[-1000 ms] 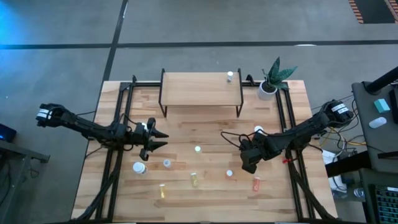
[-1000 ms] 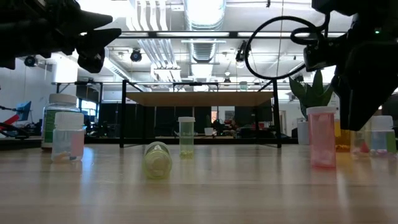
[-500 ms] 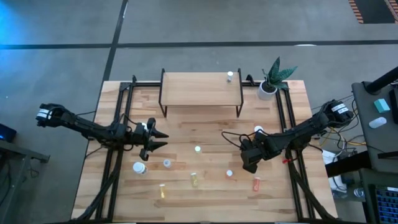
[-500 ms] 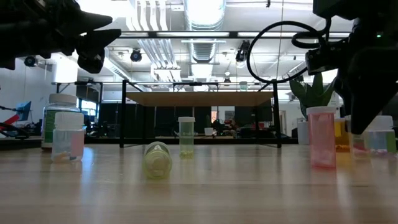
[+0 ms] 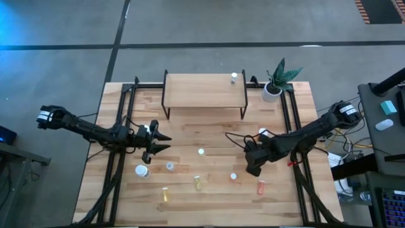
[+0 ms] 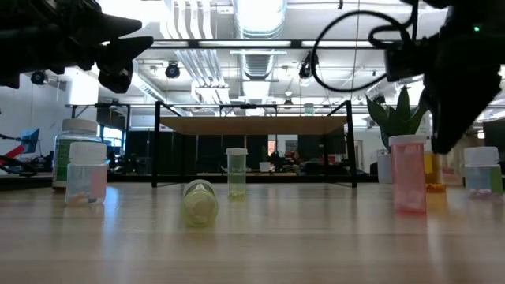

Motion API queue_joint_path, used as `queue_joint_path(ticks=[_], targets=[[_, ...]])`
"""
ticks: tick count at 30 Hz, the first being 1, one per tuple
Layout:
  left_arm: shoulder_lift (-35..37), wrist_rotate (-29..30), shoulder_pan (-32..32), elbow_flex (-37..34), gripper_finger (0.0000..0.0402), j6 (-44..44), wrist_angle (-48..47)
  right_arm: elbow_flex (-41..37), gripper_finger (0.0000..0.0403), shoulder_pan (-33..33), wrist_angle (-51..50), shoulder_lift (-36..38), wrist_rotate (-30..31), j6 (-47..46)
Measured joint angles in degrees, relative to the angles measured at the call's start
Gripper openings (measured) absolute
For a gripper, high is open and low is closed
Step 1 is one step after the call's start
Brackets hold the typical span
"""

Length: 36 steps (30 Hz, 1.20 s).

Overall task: Pick and place medicine bottles onto shelf by color
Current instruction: Put the orange pill bottle on the shelf

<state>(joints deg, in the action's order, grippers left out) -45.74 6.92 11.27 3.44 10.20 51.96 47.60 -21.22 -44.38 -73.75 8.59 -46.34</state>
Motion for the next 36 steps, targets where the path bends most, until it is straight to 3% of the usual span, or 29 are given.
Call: queue_joint_path(ticks=[10,22,30,36], targets=[[0.0,0.0,0.0,0.2,0.0131,0.0,0.0,9.6,0.0109,7.2,1.3,0.5,0.6,8.8],[0.1,0.0,0.0,0.1,0.0131,-0.1,0.0,25.0,0.0112,27.0,2.7,0.5,-0.3,28.0],[0.6,0.0,0.0,0.3,0.0131,-0.5,0.1,29.5,0.0113,43.3,11.8,-0.4,-9.8,37.0],[2.4,1.4,0.0,0.5,0.0131,-5.3,0.0,35.6,0.0113,50.5,10.9,-7.9,-16.9,41.5]])
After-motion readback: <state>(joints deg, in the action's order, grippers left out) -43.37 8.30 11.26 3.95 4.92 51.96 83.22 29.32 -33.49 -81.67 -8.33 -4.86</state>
